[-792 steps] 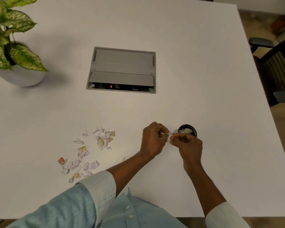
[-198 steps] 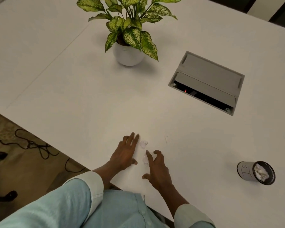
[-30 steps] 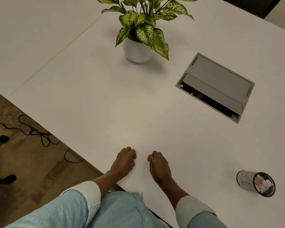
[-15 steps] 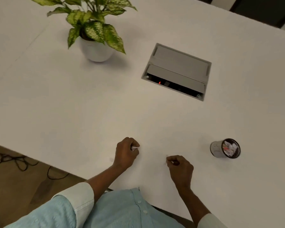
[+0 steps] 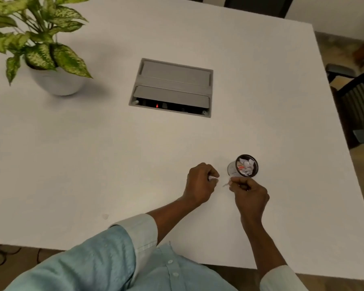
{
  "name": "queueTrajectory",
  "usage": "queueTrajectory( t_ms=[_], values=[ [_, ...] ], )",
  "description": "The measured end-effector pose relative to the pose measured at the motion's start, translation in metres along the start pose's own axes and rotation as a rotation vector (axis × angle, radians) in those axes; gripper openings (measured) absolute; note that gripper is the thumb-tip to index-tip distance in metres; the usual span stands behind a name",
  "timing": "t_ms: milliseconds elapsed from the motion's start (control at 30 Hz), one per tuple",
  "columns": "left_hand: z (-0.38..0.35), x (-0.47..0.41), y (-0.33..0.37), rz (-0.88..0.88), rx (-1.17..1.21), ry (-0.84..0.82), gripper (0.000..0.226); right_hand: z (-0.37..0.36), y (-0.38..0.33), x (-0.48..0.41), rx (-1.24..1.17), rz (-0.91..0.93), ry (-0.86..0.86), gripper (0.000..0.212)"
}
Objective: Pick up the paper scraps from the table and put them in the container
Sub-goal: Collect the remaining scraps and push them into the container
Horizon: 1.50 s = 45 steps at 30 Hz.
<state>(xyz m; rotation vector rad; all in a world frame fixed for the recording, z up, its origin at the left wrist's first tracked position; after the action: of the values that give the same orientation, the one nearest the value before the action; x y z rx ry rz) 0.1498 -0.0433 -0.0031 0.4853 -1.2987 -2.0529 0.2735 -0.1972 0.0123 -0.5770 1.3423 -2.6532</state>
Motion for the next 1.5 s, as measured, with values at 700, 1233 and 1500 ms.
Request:
queueTrajectory(
  t_ms=[700,1233,1500],
  values=[
    [-0.115,-0.091,0.059,-0.223,-0.303,-0.427,0.055,0.022,-0.019,-0.109,0.378,0.227,-0.02,0.016],
    [-0.004,0.096,-0.126,-0.027,-0.835,-0.638,0.107,-0.016,0.021,-0.068,0.864,0.535,-0.261,0.053],
    [0.007,0.125,-0.141,0.063,-0.839,-0.651,0.112,-0.03,0.032,-0.081,1.113,0.489,-0.296,0.081]
  ],
)
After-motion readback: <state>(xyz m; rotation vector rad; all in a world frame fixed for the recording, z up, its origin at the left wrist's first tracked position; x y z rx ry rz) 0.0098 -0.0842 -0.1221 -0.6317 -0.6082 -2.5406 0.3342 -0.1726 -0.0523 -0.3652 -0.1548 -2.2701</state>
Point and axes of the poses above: each hand's wrist, its own x-axis away from the middle knuckle, its own z-axis out of the back of the hand, y = z × x, the point moved 8 cm from there along -x, towards the middle knuckle, and after that the axes turned 8 degrees about -z, right-handed, at the moved point
